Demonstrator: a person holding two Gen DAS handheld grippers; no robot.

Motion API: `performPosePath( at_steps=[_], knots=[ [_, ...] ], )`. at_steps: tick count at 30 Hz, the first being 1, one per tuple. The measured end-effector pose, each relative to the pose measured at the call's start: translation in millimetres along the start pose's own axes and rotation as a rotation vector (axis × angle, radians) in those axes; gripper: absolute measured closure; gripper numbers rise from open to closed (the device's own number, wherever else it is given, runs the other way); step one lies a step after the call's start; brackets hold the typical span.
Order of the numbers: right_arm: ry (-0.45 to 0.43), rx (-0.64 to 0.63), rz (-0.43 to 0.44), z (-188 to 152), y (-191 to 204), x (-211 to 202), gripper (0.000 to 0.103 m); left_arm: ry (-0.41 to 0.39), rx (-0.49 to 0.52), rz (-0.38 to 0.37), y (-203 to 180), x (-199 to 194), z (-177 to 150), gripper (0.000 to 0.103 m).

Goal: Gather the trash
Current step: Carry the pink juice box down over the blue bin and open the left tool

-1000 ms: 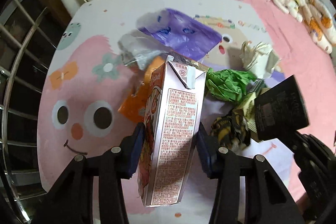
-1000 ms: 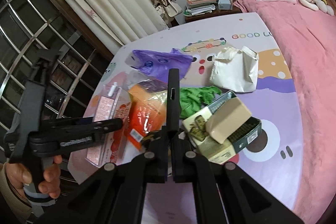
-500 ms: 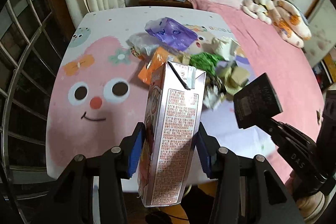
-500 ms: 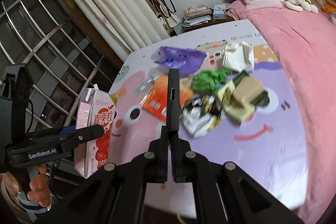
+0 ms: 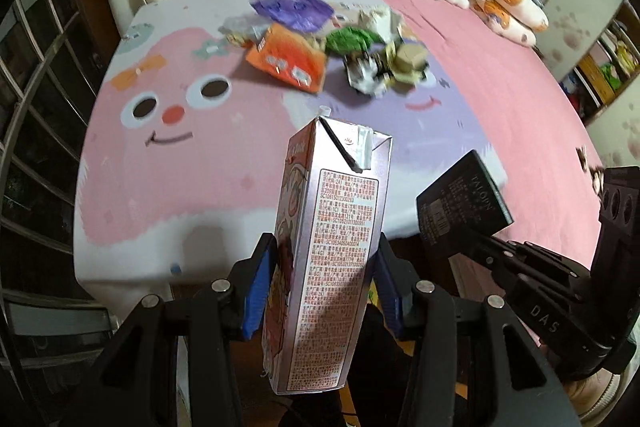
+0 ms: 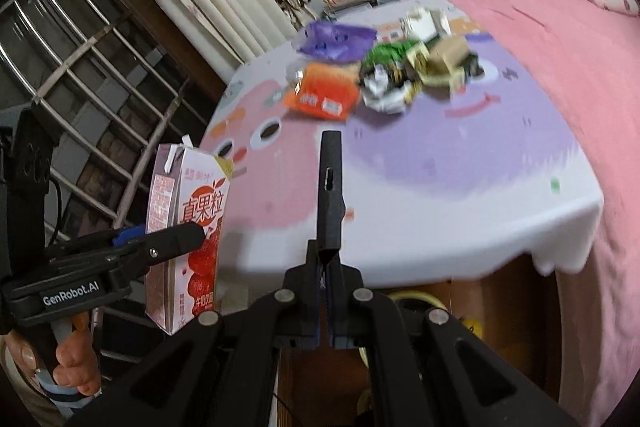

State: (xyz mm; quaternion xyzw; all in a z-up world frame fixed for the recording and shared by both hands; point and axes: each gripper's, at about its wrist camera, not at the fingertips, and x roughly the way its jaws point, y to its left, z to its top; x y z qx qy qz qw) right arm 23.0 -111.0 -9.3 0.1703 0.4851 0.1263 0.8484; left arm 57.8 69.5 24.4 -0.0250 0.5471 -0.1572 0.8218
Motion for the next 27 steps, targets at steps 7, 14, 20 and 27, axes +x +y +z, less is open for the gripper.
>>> performPosePath(
  at_steps=[7,14,20,27],
  knots=[
    [0.079,0.038,-0.026,-43.4,-15.2,13.6,0.101,0.08,0.037,-0.02,-14.9,27.7,-41.8,0.057],
    [0.169,0.113,-0.046,-83.1,-49.6,42.2,0.101,0.191,0.083,-0.028,-36.8,75.2,-76.9,0.057],
    [0.252,0.156,-0.062,-112.1,-93.5,83.8,0.101,0.269,0.066,-0.015,-49.1,138.1,-100.0,0.057],
    [0.357,0.152,-0.078,-148.0,-144.0,156.4,0.101,0.315,0.009,0.005,-41.0,226.9,-122.1,0.057]
  ],
)
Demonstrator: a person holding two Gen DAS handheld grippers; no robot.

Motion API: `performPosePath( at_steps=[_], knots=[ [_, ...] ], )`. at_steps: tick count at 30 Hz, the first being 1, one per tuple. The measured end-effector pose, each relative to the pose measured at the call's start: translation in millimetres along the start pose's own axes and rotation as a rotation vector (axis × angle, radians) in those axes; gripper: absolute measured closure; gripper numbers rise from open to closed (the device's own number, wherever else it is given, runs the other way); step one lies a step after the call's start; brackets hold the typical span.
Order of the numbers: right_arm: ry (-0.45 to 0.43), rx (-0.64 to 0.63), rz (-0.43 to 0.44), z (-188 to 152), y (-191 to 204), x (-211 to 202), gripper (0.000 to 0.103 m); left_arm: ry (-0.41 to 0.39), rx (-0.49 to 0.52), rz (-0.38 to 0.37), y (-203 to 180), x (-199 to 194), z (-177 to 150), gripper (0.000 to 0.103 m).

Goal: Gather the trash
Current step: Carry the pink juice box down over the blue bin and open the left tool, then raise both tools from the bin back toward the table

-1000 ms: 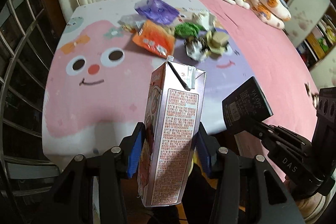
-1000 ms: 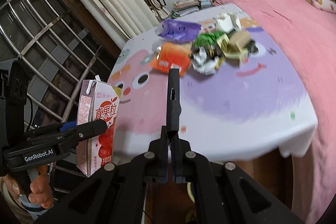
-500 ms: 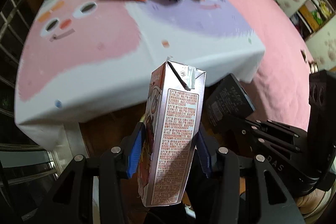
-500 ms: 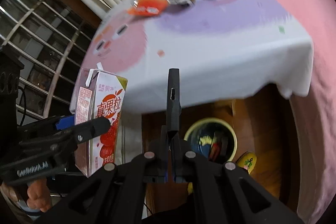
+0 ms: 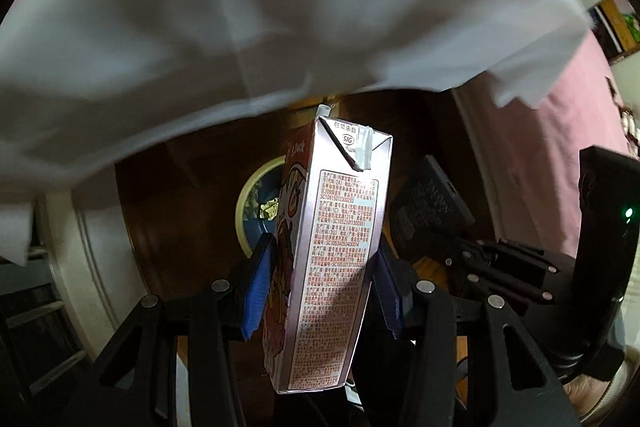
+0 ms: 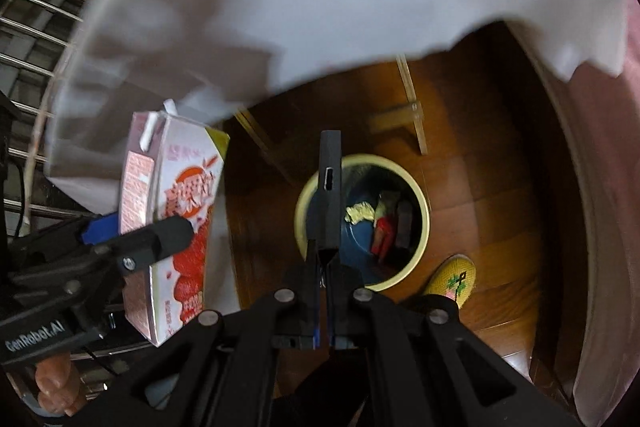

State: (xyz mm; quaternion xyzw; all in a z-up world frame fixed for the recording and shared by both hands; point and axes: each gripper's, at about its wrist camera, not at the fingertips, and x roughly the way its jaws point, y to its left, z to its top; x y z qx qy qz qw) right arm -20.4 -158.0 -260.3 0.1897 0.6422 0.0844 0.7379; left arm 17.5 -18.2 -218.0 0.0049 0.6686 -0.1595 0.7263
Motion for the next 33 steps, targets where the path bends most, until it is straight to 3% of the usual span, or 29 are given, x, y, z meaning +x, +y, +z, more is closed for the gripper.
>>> performPosePath(
  at_steps=[7,12,14,16,18,20,33],
  knots=[
    [0.08,-0.004,-0.001,-2.2,-32.4,86.7,0.099,0.05,-0.052,0.028,17.3,95.2,1.2,0.056],
    [0.108,0.017,0.024,1.4,-41.0,128.9,0.099,0.062,-0.056,0.071,24.4,131.1,-0.3,0.055],
    [0.118,0.03,0.03,3.4,-43.3,138.9,0.098,0.067,-0.047,0.087,28.8,140.3,-0.4,0.04],
    [0.127,0.05,0.032,5.4,-45.8,147.2,0.091,0.061,-0.047,0.092,31.0,142.6,-0.9,0.026],
    [0.127,0.061,0.026,6.6,-46.8,150.8,0.064,0.053,-0.056,0.097,34.2,142.0,-0.9,0.023],
    [0.119,0.061,0.04,8.0,-45.5,151.6,0.053,0.052,-0.066,0.104,37.4,139.1,0.5,0.02],
    [0.048,0.03,0.022,18.5,-16.4,108.6,0.051,-0.013,-0.071,0.121,45.6,90.3,-3.5,0.019]
  ],
)
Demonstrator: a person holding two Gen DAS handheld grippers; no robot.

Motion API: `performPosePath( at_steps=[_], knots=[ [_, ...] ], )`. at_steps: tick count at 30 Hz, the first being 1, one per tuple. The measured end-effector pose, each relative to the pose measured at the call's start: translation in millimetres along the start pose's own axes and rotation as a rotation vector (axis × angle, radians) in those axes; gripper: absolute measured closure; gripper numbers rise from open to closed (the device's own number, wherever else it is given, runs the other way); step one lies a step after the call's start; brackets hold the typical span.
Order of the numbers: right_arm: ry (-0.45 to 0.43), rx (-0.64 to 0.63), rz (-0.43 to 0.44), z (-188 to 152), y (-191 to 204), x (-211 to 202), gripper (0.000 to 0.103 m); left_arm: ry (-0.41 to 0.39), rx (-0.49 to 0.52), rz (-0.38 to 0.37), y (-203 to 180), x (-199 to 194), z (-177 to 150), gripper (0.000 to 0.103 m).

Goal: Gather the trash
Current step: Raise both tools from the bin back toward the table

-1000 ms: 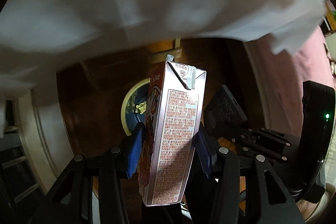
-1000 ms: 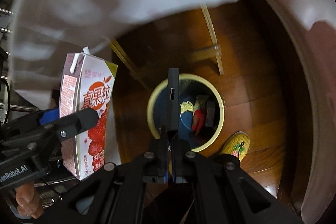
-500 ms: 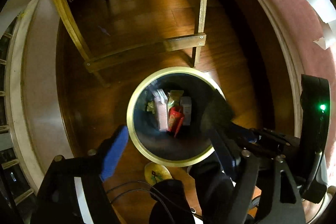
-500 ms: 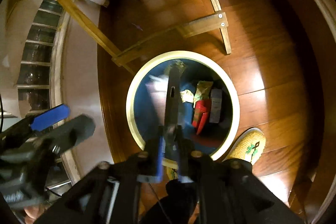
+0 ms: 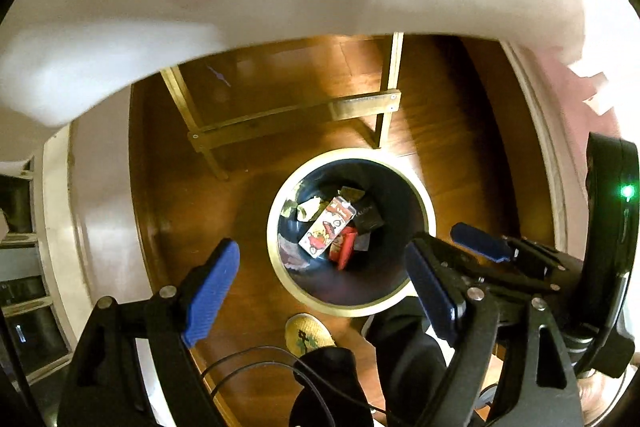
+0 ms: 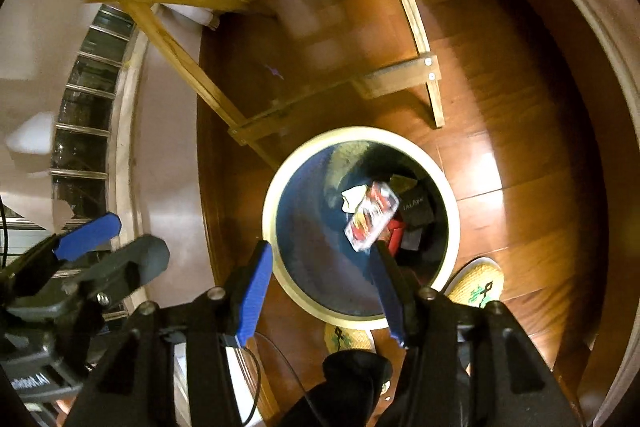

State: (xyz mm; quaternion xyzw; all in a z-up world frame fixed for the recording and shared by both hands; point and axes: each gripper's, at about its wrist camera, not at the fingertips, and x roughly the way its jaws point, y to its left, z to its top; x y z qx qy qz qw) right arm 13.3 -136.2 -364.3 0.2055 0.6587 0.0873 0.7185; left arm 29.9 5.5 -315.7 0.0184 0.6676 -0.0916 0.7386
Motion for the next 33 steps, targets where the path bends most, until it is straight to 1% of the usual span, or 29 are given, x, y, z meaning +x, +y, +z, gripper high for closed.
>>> performPosePath(
  at_steps=[6,9,11,12,17,20,24,28,30,31,33],
  knots=[
    [-0.025,-0.001,-0.004,-2.1,23.2,-37.9,0.051,-0.011,-0.004,-0.021,10.0,-44.1,-8.4,0.018],
    [-0.042,-0.009,-0.012,-5.9,38.0,-62.9,0.051,-0.027,0.011,-0.034,13.3,-74.5,-12.6,0.018],
    [-0.055,-0.011,-0.016,-10.0,51.0,-84.3,0.051,-0.049,0.027,-0.042,14.6,-101.7,-14.2,0.018],
    [-0.058,-0.011,-0.016,-11.9,56.8,-93.8,0.051,-0.06,0.03,-0.055,14.9,-112.2,-14.8,0.018],
    [-0.089,-0.015,-0.006,-17.2,84.2,-144.8,0.051,-0.158,0.05,-0.078,20.6,-187.1,-8.5,0.018],
    [-0.13,-0.04,-0.004,-17.9,101.4,-178.7,0.051,-0.22,0.077,-0.081,21.7,-230.5,0.0,0.018],
    [-0.207,-0.082,-0.019,-14.9,120.1,-224.2,0.051,-0.288,0.121,-0.08,17.7,-276.9,14.4,0.018],
    [-0.309,-0.115,-0.045,-10.2,133.7,-272.3,0.051,-0.382,0.181,-0.078,10.1,-322.0,26.2,0.018],
    [-0.354,-0.128,-0.056,-7.4,137.4,-290.3,0.051,-0.432,0.198,-0.092,6.4,-341.4,30.8,0.018],
    [-0.387,-0.144,-0.074,-5.9,140.7,-302.1,0.051,-0.452,0.202,-0.092,5.5,-348.8,32.4,0.018],
    [-0.423,-0.163,-0.095,-2.8,144.3,-317.1,0.051,-0.491,0.209,-0.096,4.7,-363.6,35.9,0.018]
  ],
)
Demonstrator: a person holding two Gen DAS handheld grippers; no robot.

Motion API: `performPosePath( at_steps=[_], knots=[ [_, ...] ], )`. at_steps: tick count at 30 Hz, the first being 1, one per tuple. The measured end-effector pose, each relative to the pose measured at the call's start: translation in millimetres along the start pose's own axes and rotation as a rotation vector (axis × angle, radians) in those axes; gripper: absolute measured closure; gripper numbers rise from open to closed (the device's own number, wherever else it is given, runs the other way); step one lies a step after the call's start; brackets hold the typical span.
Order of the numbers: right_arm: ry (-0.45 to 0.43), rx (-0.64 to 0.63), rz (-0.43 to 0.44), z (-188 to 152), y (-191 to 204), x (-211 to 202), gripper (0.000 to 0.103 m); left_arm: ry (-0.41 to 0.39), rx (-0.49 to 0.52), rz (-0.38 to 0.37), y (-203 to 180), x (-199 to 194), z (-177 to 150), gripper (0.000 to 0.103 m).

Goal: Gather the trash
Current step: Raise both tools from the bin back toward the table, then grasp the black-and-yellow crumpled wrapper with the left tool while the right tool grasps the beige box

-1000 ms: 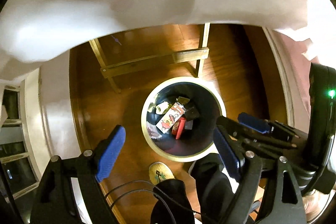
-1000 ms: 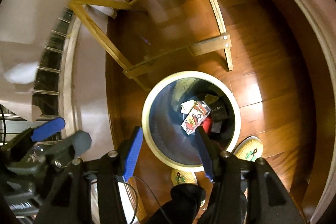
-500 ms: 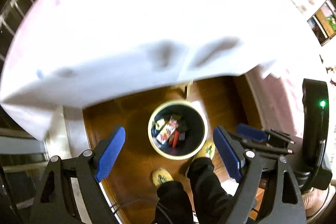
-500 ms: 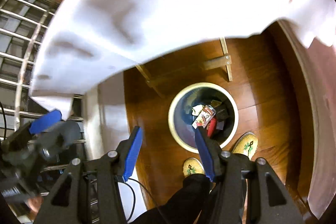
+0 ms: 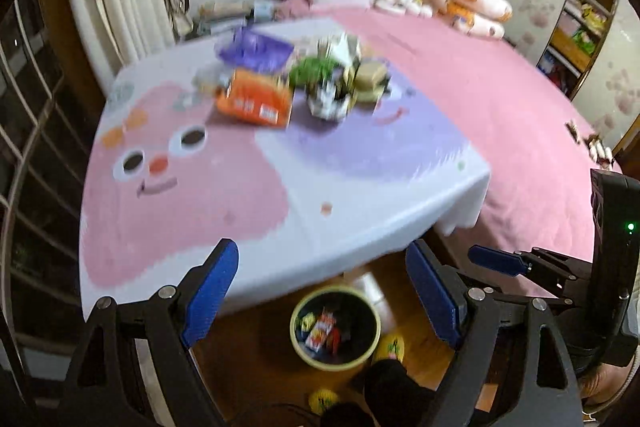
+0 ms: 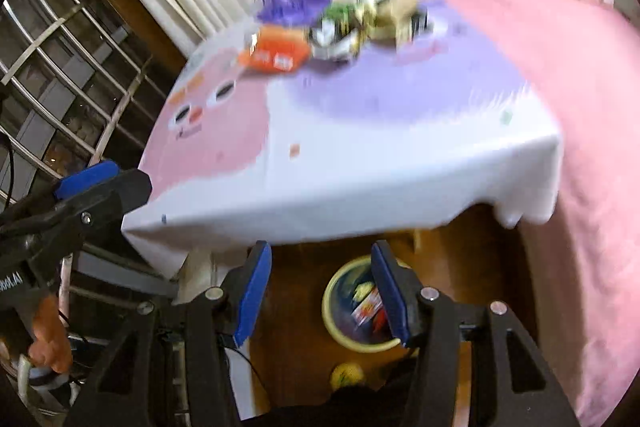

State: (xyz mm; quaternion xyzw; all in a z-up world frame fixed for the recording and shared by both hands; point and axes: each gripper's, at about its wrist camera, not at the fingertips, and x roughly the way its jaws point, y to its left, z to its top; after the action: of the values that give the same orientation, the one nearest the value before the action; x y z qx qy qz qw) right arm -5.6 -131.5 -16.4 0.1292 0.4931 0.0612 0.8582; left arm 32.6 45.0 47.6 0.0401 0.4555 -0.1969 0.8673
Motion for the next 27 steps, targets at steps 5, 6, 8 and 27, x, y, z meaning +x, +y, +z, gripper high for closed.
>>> performPosePath(
  at_steps=[5,6,8,27],
  knots=[
    [-0.068,-0.012,-0.035,25.6,-4.4,-21.5,0.051,-0.064,0.021,0.006,-1.4,-10.9,24.8,0.018],
    [-0.079,-0.011,-0.042,30.2,-6.0,-24.0,0.051,-0.07,0.023,0.009,-1.1,-11.6,29.7,0.018],
    [-0.1,-0.011,-0.055,40.0,-8.4,-27.5,0.051,-0.081,0.027,0.011,-0.5,-10.8,39.8,0.018],
    [-0.062,-0.108,-0.004,186.0,-87.0,48.7,0.051,0.05,-0.178,0.098,7.9,119.9,136.9,0.018]
  ],
)
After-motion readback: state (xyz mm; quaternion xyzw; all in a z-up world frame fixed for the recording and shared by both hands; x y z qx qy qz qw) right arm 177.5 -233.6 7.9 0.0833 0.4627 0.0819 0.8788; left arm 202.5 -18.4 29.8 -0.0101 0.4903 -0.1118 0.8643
